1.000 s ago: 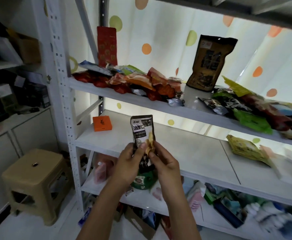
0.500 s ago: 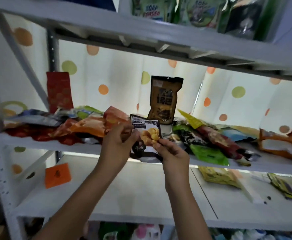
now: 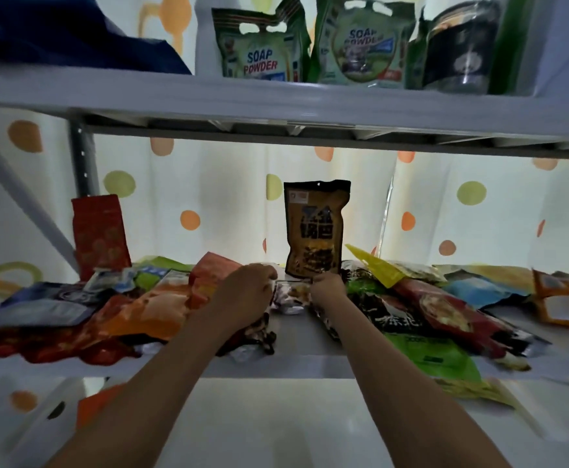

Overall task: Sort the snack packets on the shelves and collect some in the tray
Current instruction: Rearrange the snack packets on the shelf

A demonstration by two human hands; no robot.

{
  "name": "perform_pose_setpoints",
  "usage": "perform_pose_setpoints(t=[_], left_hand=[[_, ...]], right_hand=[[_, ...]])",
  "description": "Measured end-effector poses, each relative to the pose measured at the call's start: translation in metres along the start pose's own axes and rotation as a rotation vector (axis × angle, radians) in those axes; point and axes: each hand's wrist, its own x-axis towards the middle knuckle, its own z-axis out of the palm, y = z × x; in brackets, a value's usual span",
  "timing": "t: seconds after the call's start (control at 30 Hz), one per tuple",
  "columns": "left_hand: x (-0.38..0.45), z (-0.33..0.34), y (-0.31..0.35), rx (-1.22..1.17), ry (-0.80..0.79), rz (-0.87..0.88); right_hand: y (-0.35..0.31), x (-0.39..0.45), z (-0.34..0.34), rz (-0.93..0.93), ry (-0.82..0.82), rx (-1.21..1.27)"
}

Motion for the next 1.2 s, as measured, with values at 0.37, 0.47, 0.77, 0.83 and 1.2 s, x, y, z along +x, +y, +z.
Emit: perform_pose_setpoints(t=[0.37,0.47,0.77,0.83,1.2], left_hand=[[0.019,0.030,0.009,-0.076,0.013,0.091],[0.008,0.037,0.017,-0.110,0.020,0.088],[-0.057,0.039,0.017,-0.167,0.029,0.114],[-0.071,0.035,0.015,-0.180,0.014,0.095],[-0.177,0.049,0.040,-0.797,-0.092,-0.278]], right_hand=[[0.029,-0.024,-0.038,-0.105,-0.076,-0.727],[0.036,-0.037,-0.041,-0.103,-0.095,-0.811],[0.014,-0.096,-0.026,-0.179,-0.096,-0.817],[0.009,-0.114,-0.024,-0.225,-0.048,-0.829],[0.046,-0.250,-0.029,-0.318,0.119,0.210]])
